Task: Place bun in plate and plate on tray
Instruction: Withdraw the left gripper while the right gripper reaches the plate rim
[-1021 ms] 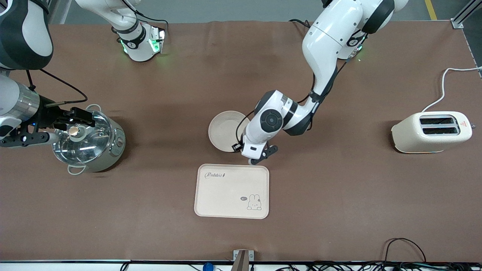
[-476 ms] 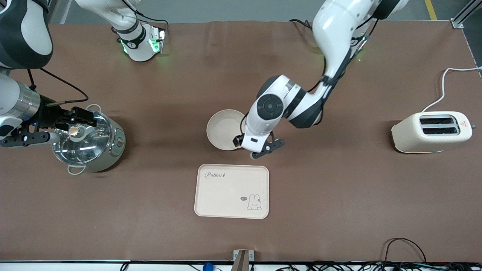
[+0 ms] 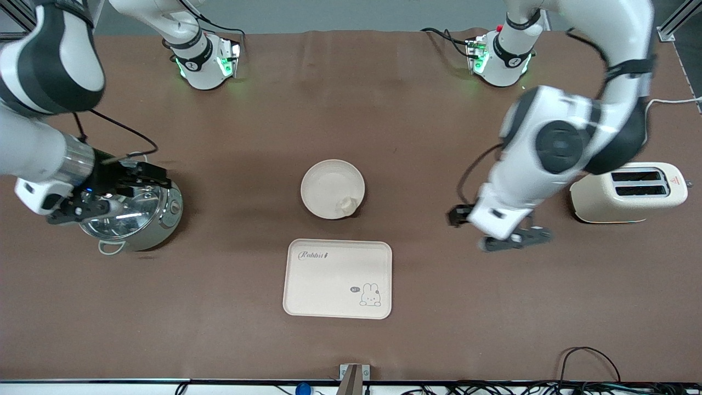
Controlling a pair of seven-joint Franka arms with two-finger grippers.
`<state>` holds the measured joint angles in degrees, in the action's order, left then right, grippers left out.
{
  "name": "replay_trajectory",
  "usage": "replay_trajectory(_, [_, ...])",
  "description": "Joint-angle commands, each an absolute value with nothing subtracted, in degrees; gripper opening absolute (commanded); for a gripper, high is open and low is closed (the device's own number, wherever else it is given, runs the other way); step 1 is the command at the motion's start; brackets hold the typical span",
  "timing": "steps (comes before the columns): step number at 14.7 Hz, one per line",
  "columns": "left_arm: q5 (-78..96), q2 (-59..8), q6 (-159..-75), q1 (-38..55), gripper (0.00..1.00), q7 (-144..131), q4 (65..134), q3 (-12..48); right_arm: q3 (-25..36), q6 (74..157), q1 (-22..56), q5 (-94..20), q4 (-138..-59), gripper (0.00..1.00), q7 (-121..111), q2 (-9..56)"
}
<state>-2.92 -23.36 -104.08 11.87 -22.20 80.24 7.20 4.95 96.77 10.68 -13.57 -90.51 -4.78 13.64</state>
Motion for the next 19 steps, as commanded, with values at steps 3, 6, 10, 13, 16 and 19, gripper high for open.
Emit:
replay_trajectory(3, [-3.6,-12.59,-96.34,4.67,1.0,-8.01,82.79,8.09,5.19,105.09,17.83,-17.91,-94.37,0.98,-3.78,19.51])
replay_trajectory(6, [-2.99,-6.96,-93.17,2.29,1.0,-6.07,85.24,8.0,5.19,115.12,21.25,-25.13,-101.41,0.95,-4.13,21.17])
replay_trajectory(10, [-1.58,1.74,-93.69,6.74,1.0,-5.36,92.71,2.23,5.1,123.11,27.59,-25.66,-104.05,0.8,-4.04,25.74])
replay_trajectory(13, [-1.41,2.64,-93.34,8.18,1.0,-5.1,92.64,-0.26,5.19,127.17,31.46,-27.59,-106.08,0.69,-4.04,27.77])
replay_trajectory(16, [0.26,0.18,-93.08,8.09,1.0,-5.45,88.43,-0.7,5.1,129.36,32.43,-28.38,-107.75,0.64,-4.04,29.61])
replay_trajectory(19, [-0.17,-1.05,-93.16,8.17,1.0,-5.45,87.28,-0.7,5.1,131.04,35.15,-30.67,-109.16,0.61,-3.96,29.97])
